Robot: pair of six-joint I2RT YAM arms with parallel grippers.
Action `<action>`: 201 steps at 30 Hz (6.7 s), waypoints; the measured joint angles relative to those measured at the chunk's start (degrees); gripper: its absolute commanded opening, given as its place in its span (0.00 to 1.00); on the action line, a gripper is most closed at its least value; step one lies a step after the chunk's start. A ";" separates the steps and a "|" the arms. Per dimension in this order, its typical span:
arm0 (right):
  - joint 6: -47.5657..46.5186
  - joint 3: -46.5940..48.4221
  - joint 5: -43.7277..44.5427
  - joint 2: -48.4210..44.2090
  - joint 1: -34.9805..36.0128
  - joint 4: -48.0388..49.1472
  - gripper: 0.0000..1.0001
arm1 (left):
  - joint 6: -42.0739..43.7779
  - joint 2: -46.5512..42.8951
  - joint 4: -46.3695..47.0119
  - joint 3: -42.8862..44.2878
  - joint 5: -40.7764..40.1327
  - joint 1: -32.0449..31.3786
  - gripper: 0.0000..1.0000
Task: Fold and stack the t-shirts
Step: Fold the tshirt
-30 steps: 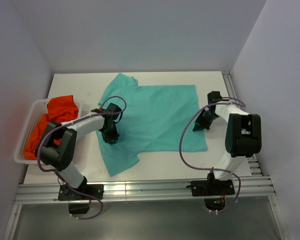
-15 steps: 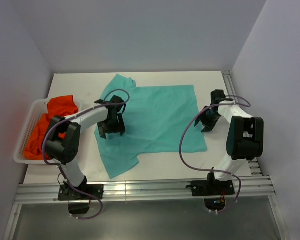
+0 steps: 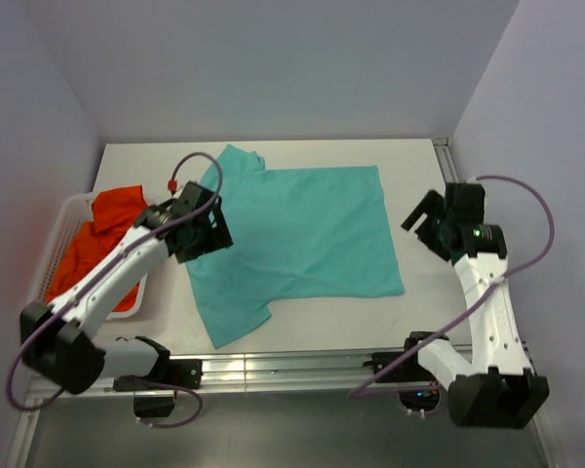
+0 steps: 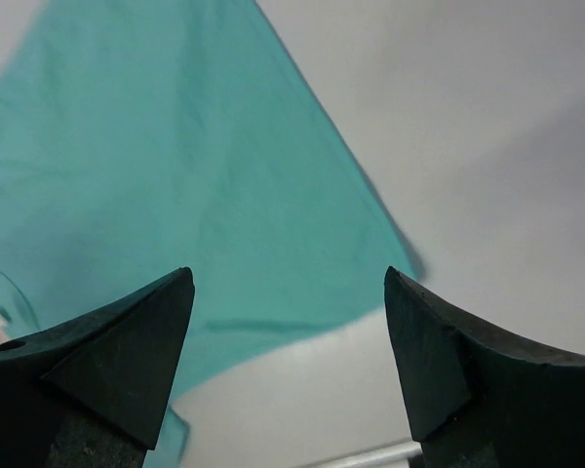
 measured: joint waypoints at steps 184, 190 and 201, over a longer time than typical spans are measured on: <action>6.23 21.27 -2.05 51.34 1.86 -1.20 0.49 | 3.21 39.41 1.55 25.97 10.03 12.15 0.83; 6.14 21.27 -2.03 52.41 1.86 -1.09 0.41 | 3.23 42.12 1.31 26.36 9.88 12.15 0.75; 5.77 21.27 -2.05 53.13 1.86 -0.74 0.16 | 3.45 45.18 0.63 29.29 9.62 12.15 0.54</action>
